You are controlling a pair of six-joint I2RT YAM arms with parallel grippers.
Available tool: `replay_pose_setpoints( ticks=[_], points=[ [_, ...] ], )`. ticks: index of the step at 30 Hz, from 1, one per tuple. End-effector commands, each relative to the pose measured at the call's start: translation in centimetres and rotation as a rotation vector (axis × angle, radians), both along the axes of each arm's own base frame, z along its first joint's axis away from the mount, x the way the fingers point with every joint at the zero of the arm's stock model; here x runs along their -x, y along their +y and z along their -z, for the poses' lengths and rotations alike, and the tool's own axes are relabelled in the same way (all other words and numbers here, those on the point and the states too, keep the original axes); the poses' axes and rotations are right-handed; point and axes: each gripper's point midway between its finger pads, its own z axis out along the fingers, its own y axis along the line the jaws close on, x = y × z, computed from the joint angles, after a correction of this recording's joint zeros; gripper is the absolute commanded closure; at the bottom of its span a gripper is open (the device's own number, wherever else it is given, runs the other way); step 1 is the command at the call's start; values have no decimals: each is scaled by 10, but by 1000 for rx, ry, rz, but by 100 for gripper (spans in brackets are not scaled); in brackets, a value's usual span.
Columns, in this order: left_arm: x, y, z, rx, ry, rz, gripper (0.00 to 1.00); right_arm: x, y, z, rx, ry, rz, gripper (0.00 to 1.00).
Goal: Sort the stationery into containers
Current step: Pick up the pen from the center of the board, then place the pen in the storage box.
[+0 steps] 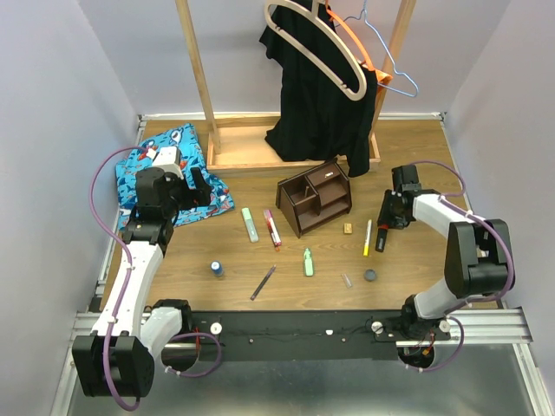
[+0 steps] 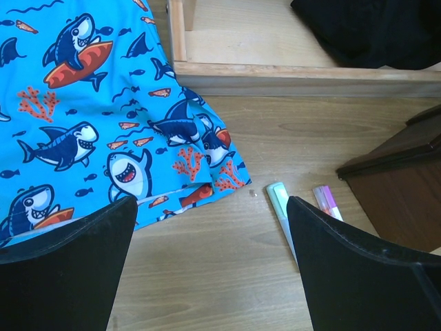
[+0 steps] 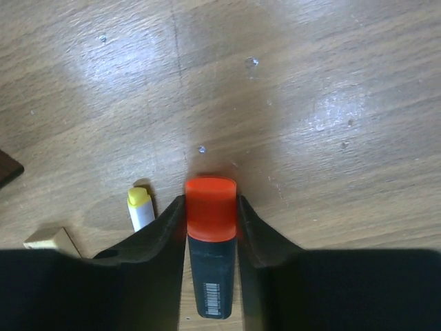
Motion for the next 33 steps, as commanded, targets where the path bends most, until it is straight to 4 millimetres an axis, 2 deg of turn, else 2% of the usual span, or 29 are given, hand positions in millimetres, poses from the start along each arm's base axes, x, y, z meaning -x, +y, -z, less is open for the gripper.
replay_pose_setpoints(
  ticks=[1,2,3,6,7,9,12,14,15,16,17,18,19,20,21,22,24,25,26,27,28,31,32,33],
  points=[
    [3,-2,0,16,1,7,1,-2,-5,6,42,22,16,70],
    [4,-2,-1,16,-1,7,1,-5,-5,2,43,13,12,74],
    [4,-2,-1,16,-1,9,1,-3,-5,0,46,17,8,86],
    [5,-4,-3,21,-3,15,1,-13,-5,-35,47,-63,-3,99],
    [6,-4,-3,26,0,18,1,-16,-3,-56,34,-123,-8,99],
    [7,-6,-4,29,2,27,1,-18,4,-82,-1,-189,-24,99],
    [8,-10,-3,34,4,51,1,-21,25,-128,-74,-337,-81,99],
    [8,-12,0,31,11,66,1,-22,51,-154,-126,-437,-169,99],
    [8,-11,0,22,10,68,1,-31,62,-169,-140,-513,-203,99],
    [8,-10,2,14,12,71,1,-30,81,-177,-157,-552,-261,99],
    [8,-12,5,10,22,80,1,-33,91,-185,-171,-592,-294,99],
    [8,-12,6,1,24,90,1,-42,104,-201,-189,-674,-330,99],
    [9,-15,8,-5,31,103,1,-41,123,-212,-198,-716,-383,99],
    [8,-17,6,-11,28,113,1,-44,133,-220,-184,-760,-419,99],
    [8,-17,6,-19,29,120,1,-51,145,-236,-185,-841,-449,99],
    [9,-17,6,-36,28,129,1,-47,167,-244,-190,-880,-512,99],
    [6,-15,5,-57,27,124,1,-55,184,-273,-154,-1025,-551,99],
    [6,-14,5,-70,31,127,1,-52,202,-274,-158,-1050,-587,99],
    [4,-13,3,-75,27,122,1,-52,211,-280,-142,-1089,-623,99],
    [4,-12,2,-82,28,121,1,-52,221,-292,-149,-1153,-638,99],
    [5,-12,3,-85,36,122,1,-48,236,-291,-156,-1170,-671,99],
    [5,-10,2,-95,39,121,1,-40,261,-296,-154,-1259,-721,99],
    [5,-10,2,-97,41,122,1,-43,267,-288,-120,-1261,-746,99],
    [5,-10,3,-97,42,121,1,-44,271,-290,-121,-1284,-745,99]
  ],
)
